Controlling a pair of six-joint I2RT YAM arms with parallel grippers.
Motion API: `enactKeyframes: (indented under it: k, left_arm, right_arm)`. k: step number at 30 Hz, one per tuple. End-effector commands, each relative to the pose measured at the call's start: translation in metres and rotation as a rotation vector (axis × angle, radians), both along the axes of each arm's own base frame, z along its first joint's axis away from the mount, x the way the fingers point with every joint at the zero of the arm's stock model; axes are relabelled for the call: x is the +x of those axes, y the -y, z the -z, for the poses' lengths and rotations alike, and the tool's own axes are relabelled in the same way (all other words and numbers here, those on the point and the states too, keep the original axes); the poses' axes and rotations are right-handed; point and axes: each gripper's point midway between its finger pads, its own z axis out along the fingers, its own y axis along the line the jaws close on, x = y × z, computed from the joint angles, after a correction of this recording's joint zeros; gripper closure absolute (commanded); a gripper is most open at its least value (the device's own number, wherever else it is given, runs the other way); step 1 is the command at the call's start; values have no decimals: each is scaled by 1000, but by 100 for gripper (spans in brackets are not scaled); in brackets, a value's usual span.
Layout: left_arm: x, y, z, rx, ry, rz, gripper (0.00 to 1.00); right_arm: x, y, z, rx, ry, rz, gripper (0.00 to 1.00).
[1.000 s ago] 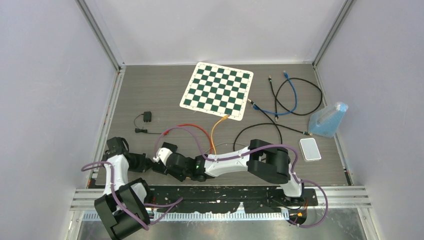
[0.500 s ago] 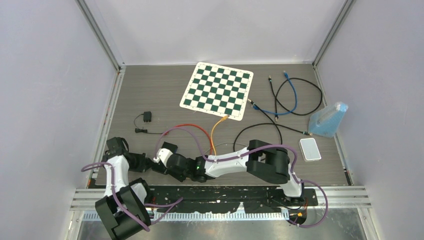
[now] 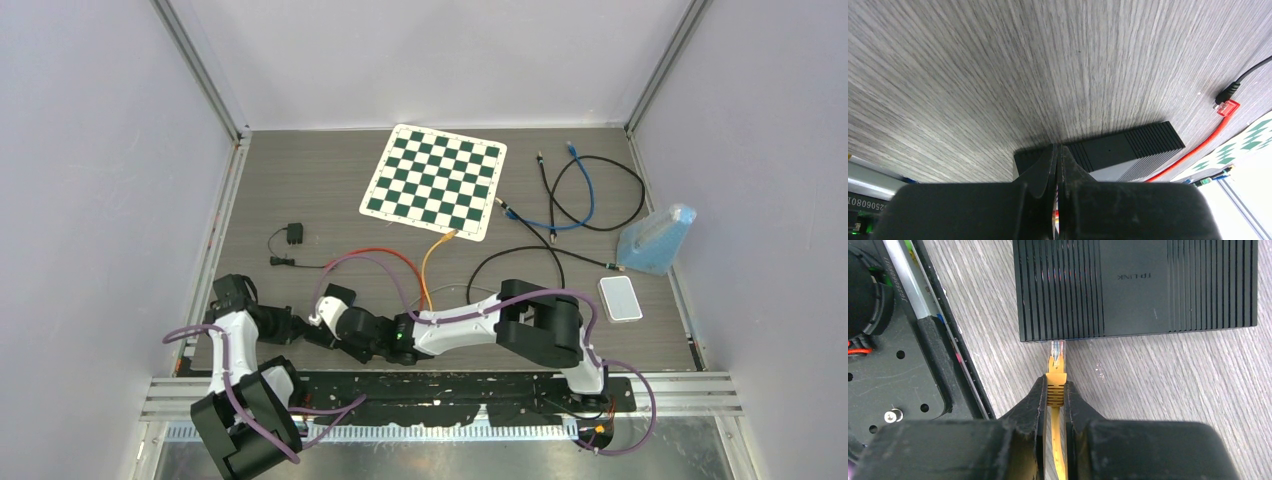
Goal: Insert the plug into the switch port
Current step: Insert the connector into the switch port.
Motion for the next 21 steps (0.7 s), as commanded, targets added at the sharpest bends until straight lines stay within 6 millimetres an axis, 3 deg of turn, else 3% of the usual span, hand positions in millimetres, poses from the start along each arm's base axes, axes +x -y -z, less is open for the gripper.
enactKeyframes:
  k: [1,6,15,21]
  left_arm:
    - [0,7,-4,-37,17,7,100]
    - [0,9,-5,-46,20,5,100]
    - [-1,14,-7,-73,29,9,100]
    - [-6,20,-8,-94,35,13,100]
  right_arm:
    - [0,-20,-57,174,46,-16,95]
    - [1,-20,-60,189,55,-15,95]
    - [5,-23,-41,146,53,6,95]
    - [15,-23,-46,169,80,62,95]
